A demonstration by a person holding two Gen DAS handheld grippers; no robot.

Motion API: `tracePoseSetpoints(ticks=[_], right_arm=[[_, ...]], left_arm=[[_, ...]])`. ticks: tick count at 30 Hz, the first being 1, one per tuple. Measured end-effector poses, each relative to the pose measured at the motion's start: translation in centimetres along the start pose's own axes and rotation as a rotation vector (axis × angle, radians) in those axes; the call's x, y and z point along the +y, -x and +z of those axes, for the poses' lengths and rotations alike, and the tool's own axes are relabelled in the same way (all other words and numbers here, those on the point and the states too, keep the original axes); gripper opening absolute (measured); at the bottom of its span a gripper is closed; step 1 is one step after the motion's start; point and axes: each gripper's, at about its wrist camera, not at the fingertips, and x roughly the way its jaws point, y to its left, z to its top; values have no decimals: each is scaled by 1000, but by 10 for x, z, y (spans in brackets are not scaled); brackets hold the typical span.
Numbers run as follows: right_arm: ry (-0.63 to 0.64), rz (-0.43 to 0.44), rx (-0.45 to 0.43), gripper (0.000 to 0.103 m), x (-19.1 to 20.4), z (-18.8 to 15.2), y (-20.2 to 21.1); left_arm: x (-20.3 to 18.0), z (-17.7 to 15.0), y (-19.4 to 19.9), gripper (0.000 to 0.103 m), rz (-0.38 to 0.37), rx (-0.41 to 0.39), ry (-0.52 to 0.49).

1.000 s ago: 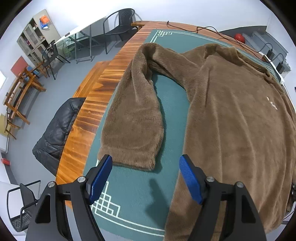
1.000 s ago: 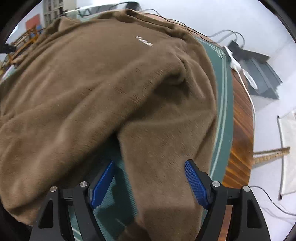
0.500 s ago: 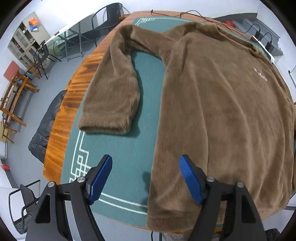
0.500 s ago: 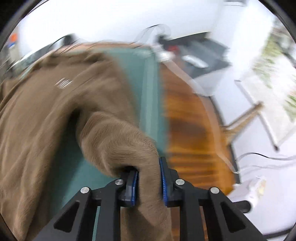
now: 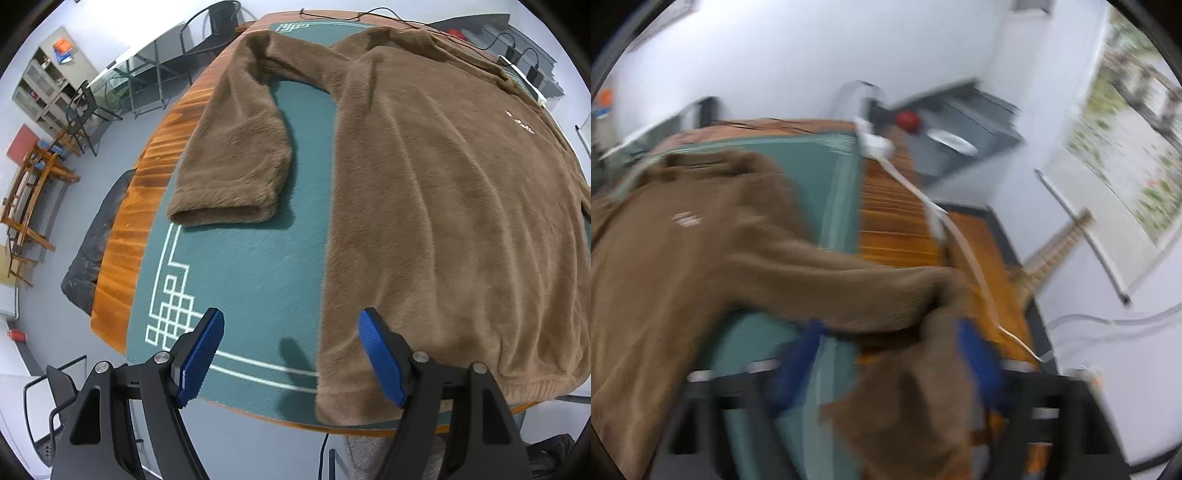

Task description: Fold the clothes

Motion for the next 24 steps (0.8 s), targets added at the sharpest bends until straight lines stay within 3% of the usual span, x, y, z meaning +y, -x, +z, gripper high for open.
tracePoseSetpoints(ticks=[4, 9, 12, 16, 20, 24], right_arm=[[107, 196, -69, 86, 59, -33, 50], [267, 327, -134, 86, 128, -77, 113], [368, 414, -113, 86, 155, -105, 139], [481, 442, -49, 86, 178, -143, 148], [502, 425, -11, 86, 185, -159, 137], [571, 328, -17, 86, 198, -173, 127]], left_arm=[[4, -6, -1, 79, 2, 9, 14], [1, -18, -2, 79, 4, 19, 14], [2, -26, -2, 79, 7, 27, 22], [4, -39, 1, 79, 10, 32, 36], [7, -50, 4, 80, 5, 34, 34], [8, -50, 2, 81, -3, 38, 25]])
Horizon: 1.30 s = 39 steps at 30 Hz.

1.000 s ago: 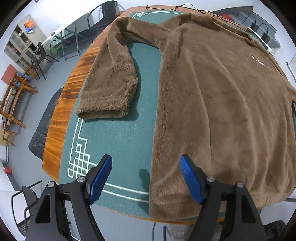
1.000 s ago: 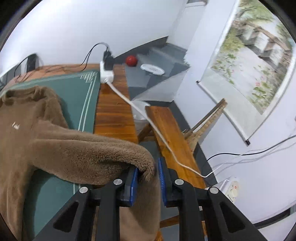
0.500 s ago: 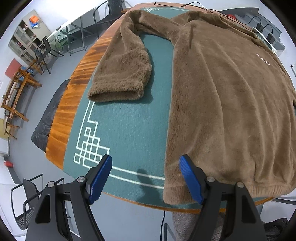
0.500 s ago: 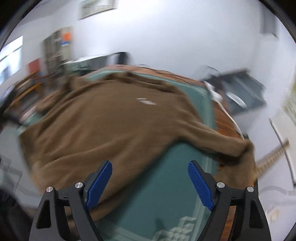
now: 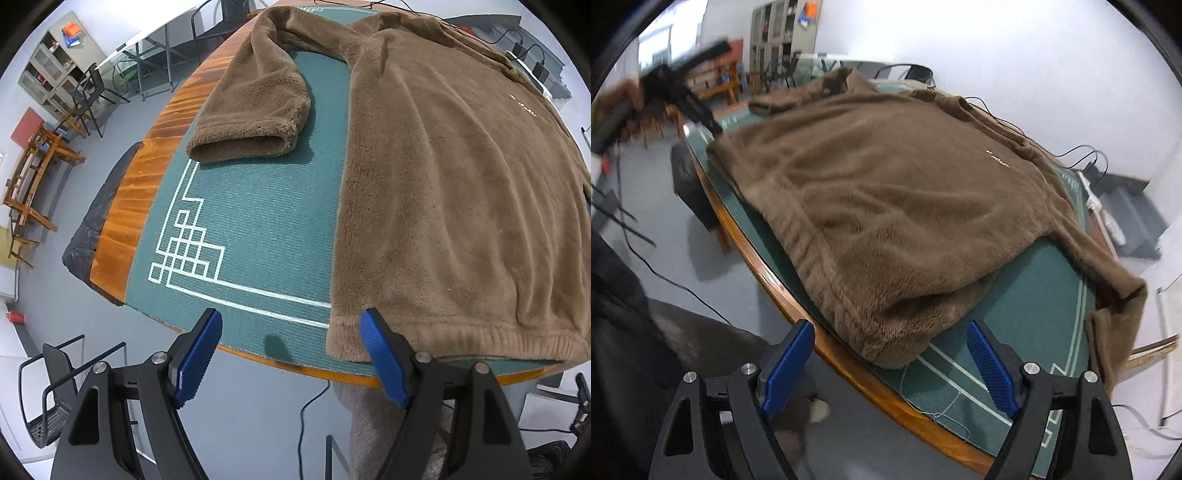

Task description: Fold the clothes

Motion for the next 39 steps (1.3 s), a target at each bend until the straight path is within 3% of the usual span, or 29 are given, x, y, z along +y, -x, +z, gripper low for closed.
tracePoseSetpoints(ticks=[5, 9, 12, 16, 22, 31, 39], right_arm=[[50, -176, -22, 86, 18, 12, -21], [-27, -334, -131, 86, 15, 41, -6], [-164, -456, -185, 86, -12, 57, 12], [-305, -461, -91, 86, -50, 56, 4], [-295, -462, -18, 86, -57, 43, -8], [-315, -466, -4, 86, -54, 50, -15], [-265, -390, -23, 86, -38, 59, -24]], left_arm=[[-7, 5, 1, 81, -36, -14, -22], [-6, -2, 3, 81, -68, -20, -38], [2, -14, 6, 81, -100, -23, -33], [10, -33, 2, 81, -158, -32, -30], [7, -51, -11, 81, -173, -54, -40], [-8, -20, -28, 81, -175, -106, 54], [-27, -12, -28, 81, -134, -145, -4]])
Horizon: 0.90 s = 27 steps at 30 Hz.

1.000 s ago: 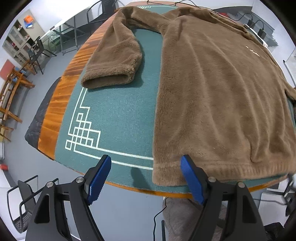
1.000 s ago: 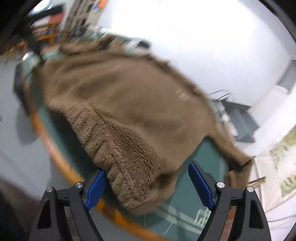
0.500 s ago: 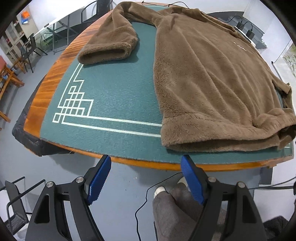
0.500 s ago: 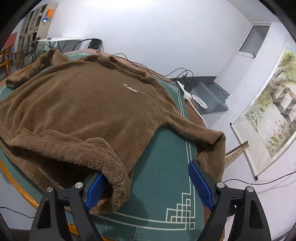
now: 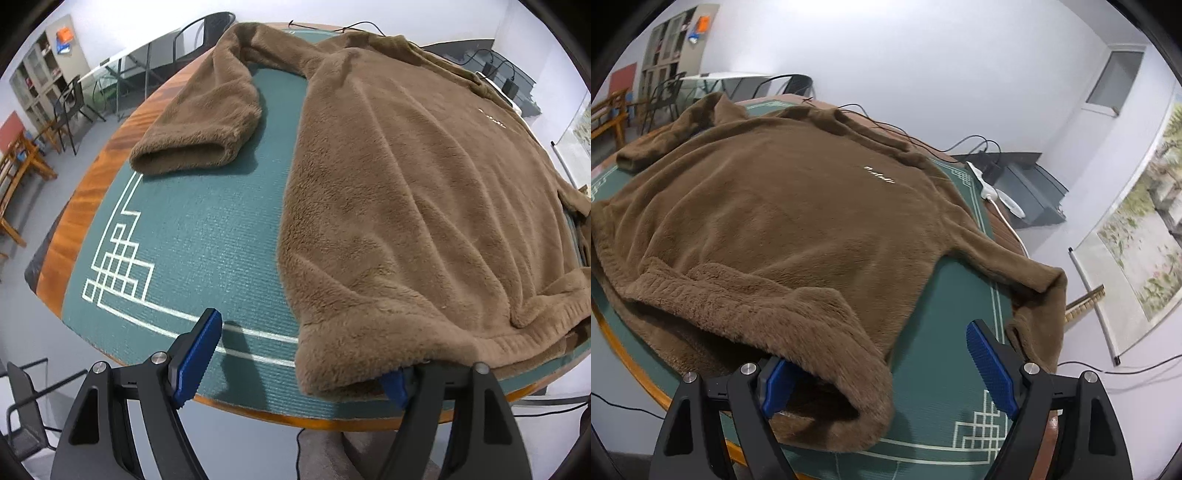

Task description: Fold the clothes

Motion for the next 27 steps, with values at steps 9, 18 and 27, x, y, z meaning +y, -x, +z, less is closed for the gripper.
tracePoseSetpoints(ticks=[9, 18, 27], right_arm=[[96, 29, -14, 14, 23, 9, 6], [-123, -92, 17, 13, -50, 3, 49], [-44, 11, 208, 13, -20, -47, 31]], left_arm=[[7, -11, 3, 81, 36, -24, -20], [8, -15, 54, 82, 68, -159, -94], [32, -27, 58, 82, 81, -136, -108]])
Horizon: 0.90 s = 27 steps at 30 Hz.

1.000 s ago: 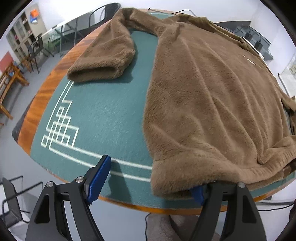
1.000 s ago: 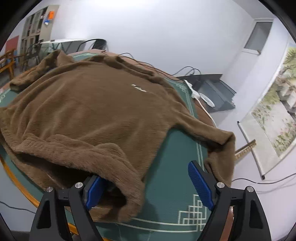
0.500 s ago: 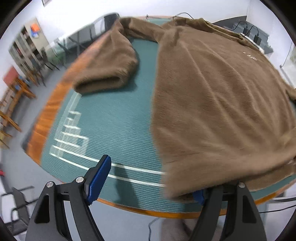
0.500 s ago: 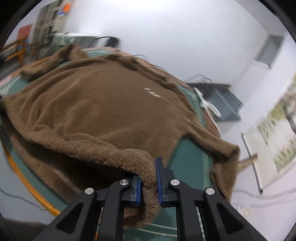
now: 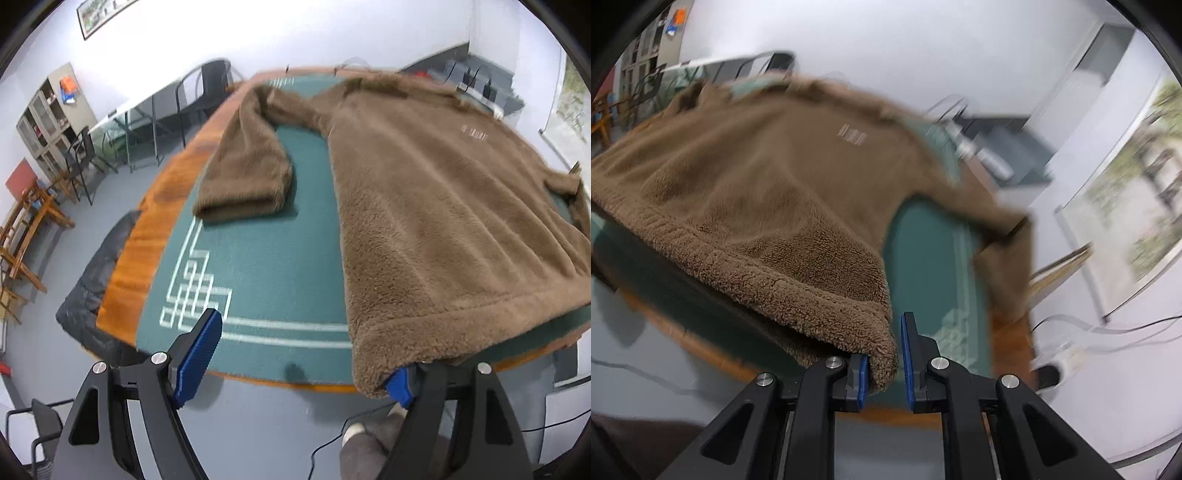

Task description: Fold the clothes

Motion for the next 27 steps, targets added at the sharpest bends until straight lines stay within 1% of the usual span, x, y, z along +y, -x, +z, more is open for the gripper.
tracePoseSetpoints(ticks=[3, 6, 7, 8, 9, 10, 11, 12, 14, 16, 18, 20, 22, 23, 25, 27], right_arm=[[40, 53, 68, 13, 19, -14, -19], [74, 77, 95, 14, 26, -23, -25], [79, 75, 94, 18, 25, -25, -24], [78, 73, 92, 31, 22, -26, -23], [74, 72, 91, 40, 20, -26, -23], [71, 64, 86, 61, 15, -26, -21], [58, 77, 77, 74, 9, -26, -18], [37, 108, 69, 77, 1, -27, -15], [-3, 177, 60, 77, -13, -27, -10], [-33, 260, 70, 77, -24, -27, -5], [-57, 306, 69, 77, -31, -27, 3], [-94, 342, 52, 77, -36, -27, 12], [-148, 371, 17, 77, -40, -17, 18], [-170, 385, 0, 77, -40, -8, 17], [-176, 397, -28, 77, -34, 11, 14], [-148, 404, -46, 77, -22, 30, 8]], left_arm=[[-3, -8, -14, 82, 21, 40, -12], [-3, -8, -24, 82, 7, 69, -41], [-4, -8, -28, 82, 0, 79, -63], [-7, -8, -30, 82, 0, 82, -91], [-10, -7, -31, 82, 7, 78, -122], [-14, -7, -31, 82, 15, 70, -159], [-18, -7, -31, 82, 16, 58, -205], [-22, -7, -29, 82, 16, 44, -253], [-27, -9, -25, 82, 17, 17, -335], [-27, -11, -20, 82, -5, 12, -391], [-25, -14, -14, 83, -37, 22, -438], [-21, -16, -11, 83, -56, 34, -460], [-18, -16, -5, 83, -95, 42, -445], [-15, -11, -2, 83, -117, 41, -417], [-12, 4, 4, 83, -156, 18, -341], [-17, 23, 8, 83, -197, -20, -245]])
